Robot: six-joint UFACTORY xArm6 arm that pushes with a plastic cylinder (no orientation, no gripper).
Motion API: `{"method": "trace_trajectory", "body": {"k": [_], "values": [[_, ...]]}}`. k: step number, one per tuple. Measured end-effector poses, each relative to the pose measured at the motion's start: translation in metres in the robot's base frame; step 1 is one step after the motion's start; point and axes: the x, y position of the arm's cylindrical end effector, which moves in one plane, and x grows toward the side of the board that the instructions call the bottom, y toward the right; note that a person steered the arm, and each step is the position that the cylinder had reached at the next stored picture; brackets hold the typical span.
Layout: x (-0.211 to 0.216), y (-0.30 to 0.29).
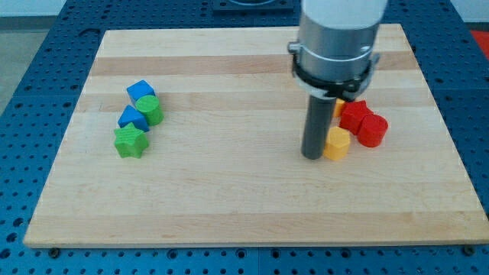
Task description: Point your arm closer to red star
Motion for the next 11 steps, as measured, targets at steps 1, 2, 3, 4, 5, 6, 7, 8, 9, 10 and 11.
{"method": "trace_trajectory", "body": {"k": [1,2,3,4,5,6,7,8,9,10,11], "values": [[0.000,0.016],[-0.009,0.037],[-0.021,0.050],[-0.019,0.050],[-0.015,0.034],[-0.002,0.020],[-0.022,0.017],[-0.062,0.017],[-0.068,0.016],[-0.062,0.026],[-0.051,0.052]]}}
